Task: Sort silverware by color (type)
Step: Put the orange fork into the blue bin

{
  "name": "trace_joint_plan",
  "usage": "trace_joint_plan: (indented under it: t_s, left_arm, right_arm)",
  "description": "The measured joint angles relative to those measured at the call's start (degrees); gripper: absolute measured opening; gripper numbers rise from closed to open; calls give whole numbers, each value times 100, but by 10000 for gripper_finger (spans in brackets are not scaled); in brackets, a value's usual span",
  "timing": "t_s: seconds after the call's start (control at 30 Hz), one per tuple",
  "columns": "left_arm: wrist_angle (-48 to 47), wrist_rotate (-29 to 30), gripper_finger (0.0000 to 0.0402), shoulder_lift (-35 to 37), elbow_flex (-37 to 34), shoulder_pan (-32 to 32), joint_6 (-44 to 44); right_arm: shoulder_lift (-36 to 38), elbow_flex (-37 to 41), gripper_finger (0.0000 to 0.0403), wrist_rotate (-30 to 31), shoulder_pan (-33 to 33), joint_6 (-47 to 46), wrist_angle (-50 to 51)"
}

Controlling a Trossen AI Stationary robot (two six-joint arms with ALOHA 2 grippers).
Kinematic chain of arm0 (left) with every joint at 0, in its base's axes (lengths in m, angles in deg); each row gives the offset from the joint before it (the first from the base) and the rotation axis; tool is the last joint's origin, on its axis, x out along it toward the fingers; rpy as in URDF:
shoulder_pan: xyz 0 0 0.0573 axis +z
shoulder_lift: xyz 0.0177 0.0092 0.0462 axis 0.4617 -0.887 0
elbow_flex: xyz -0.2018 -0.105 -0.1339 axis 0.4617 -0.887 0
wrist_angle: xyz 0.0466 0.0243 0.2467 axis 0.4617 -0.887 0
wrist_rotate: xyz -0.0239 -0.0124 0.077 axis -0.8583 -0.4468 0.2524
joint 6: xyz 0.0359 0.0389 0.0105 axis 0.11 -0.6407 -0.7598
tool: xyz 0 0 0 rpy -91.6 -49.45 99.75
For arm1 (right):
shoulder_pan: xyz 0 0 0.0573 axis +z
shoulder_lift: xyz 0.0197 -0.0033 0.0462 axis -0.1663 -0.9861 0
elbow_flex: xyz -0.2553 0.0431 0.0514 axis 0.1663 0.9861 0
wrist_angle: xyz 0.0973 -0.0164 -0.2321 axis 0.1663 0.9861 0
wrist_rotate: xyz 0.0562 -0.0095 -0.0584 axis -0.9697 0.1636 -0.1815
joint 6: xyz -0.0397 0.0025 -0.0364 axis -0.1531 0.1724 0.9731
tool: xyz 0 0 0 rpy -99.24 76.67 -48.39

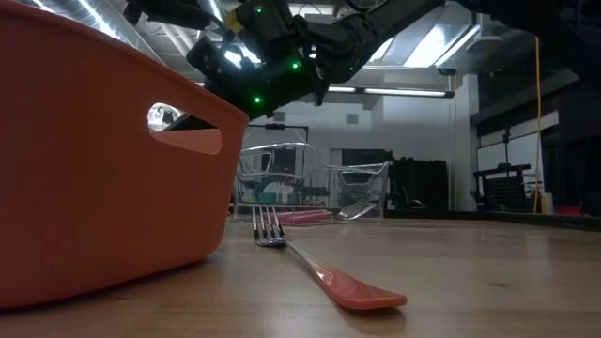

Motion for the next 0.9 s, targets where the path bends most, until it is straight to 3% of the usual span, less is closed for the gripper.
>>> trace_joint_plan:
  t_s: [0.33,0.77,0.9]
  left_arm:
    - [-5,158,82,0,0,0,-3]
    - [-13,178,82,0,0,0,-3]
    - [-18,171,82,0,0,0,-3]
  right_arm:
    - [0,0,3,-6,-31,-190,72]
    - [0,0,3,59,-299,-1934,282]
    - [0,0,3,59,-295,-2094,376]
